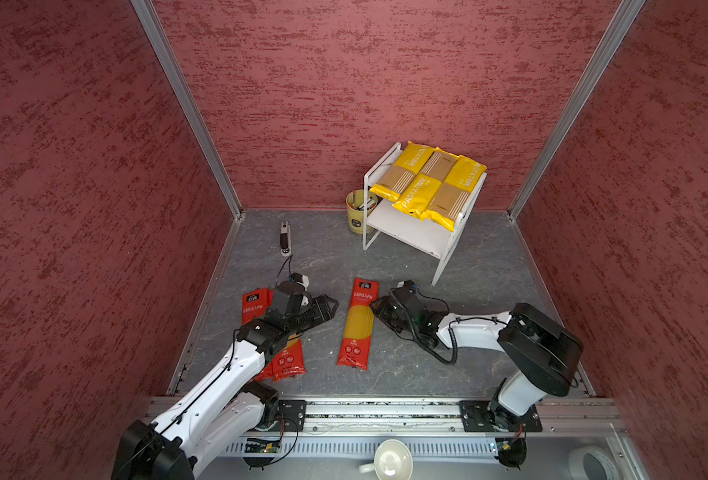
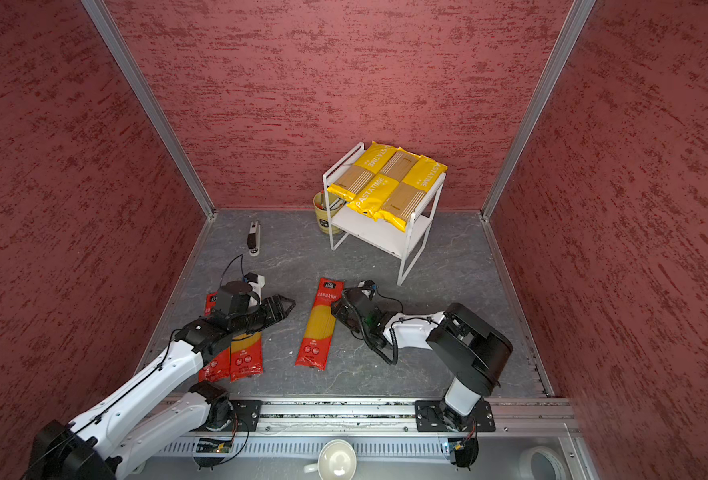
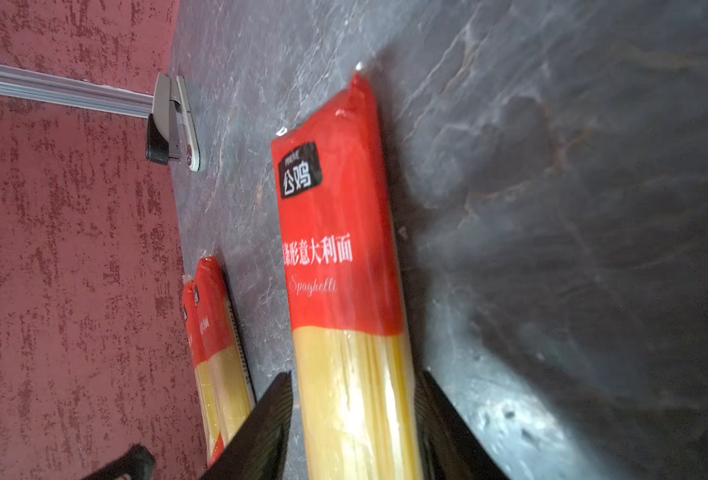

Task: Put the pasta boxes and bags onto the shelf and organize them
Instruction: 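Drag the red pack away from the others with the right gripper while left hovers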

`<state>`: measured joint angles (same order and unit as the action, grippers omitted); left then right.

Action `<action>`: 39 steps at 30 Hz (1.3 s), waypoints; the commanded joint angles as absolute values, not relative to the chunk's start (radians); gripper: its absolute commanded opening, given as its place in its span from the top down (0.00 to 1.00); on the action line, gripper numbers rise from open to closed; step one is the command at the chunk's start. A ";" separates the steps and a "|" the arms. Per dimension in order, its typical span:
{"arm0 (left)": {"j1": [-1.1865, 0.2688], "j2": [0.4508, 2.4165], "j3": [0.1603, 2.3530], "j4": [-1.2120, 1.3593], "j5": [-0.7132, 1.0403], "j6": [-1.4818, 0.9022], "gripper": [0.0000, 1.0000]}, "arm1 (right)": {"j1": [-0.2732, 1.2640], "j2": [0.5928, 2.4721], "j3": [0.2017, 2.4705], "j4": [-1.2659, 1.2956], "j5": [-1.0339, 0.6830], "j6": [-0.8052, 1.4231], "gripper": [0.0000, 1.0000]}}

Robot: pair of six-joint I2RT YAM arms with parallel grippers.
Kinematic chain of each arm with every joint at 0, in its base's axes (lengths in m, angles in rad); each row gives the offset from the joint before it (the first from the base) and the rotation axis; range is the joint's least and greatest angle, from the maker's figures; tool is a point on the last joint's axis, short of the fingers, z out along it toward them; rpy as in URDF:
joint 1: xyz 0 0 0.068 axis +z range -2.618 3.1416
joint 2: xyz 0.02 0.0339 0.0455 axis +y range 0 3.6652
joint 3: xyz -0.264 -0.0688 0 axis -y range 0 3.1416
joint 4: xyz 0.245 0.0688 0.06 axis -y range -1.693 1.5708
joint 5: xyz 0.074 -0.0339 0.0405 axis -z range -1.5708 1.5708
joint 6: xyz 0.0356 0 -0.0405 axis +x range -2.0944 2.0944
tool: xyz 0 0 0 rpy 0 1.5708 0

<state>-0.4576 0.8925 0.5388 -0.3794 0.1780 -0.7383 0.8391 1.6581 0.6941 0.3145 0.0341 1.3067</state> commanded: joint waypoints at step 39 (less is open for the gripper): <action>-0.623 0.983 0.652 -0.350 -0.001 -0.949 0.24 | 0.797 1.653 0.653 0.801 -0.124 1.488 0.96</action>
